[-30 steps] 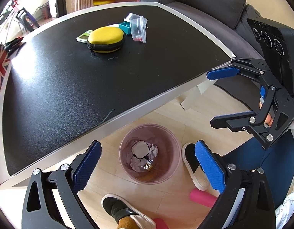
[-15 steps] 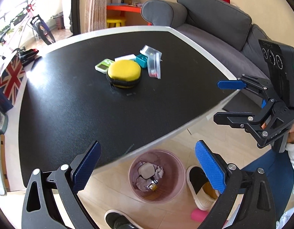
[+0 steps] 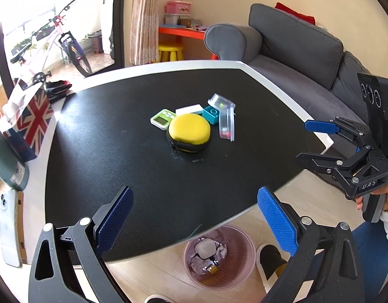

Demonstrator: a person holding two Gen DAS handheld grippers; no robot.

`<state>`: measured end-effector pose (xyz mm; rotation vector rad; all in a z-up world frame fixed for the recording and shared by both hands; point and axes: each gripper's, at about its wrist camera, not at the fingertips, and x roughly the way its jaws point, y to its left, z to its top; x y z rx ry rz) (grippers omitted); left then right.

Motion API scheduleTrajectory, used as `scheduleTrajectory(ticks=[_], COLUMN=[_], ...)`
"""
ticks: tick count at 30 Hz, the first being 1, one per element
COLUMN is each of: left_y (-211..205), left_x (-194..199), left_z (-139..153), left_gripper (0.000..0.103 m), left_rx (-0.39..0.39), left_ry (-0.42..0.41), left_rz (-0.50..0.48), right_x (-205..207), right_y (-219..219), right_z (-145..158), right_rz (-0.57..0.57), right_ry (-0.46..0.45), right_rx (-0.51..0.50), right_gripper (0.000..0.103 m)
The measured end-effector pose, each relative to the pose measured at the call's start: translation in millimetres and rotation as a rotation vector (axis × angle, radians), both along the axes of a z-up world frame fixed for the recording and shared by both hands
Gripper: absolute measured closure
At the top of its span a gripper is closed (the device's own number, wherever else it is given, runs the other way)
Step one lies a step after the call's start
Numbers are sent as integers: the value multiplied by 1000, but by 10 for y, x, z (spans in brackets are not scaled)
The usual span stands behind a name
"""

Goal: Collect trash

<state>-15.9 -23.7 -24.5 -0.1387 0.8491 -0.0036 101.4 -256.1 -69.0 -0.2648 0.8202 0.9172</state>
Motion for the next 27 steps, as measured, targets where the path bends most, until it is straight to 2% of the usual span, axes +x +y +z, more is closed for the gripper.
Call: scheduleTrajectory(ticks=[14,27], left_y=[196,368], left_x=[181,341], left_z=[97,26], left_gripper=[8,8], left_rx=[17,2], left_ry=[-53,-40], left_rz=[65,104], right_x=[206,604], right_y=[300,663], right_z=[68,-206], right_rz=[-39,-100], right_ry=[-26,32], right_rx=[14,-28], right_gripper=[6,6])
